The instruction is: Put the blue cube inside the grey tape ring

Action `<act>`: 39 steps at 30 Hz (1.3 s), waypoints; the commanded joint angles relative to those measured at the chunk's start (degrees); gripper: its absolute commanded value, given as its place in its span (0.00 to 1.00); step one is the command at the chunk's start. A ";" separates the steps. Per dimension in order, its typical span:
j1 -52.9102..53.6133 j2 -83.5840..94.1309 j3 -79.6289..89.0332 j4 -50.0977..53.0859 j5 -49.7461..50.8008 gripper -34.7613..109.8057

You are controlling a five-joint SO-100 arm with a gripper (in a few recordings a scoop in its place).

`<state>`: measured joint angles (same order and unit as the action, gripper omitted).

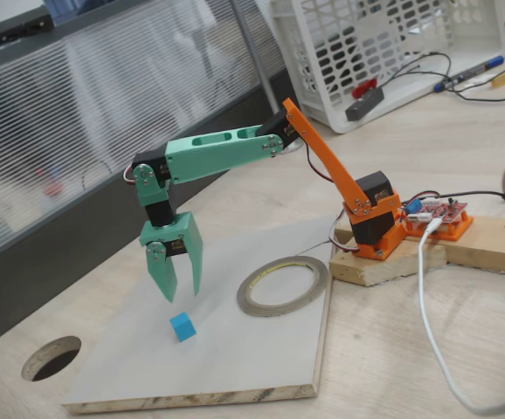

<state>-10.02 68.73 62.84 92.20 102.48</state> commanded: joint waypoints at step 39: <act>-5.62 -14.77 -12.13 8.44 0.53 0.82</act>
<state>-15.21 52.91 51.59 99.23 102.66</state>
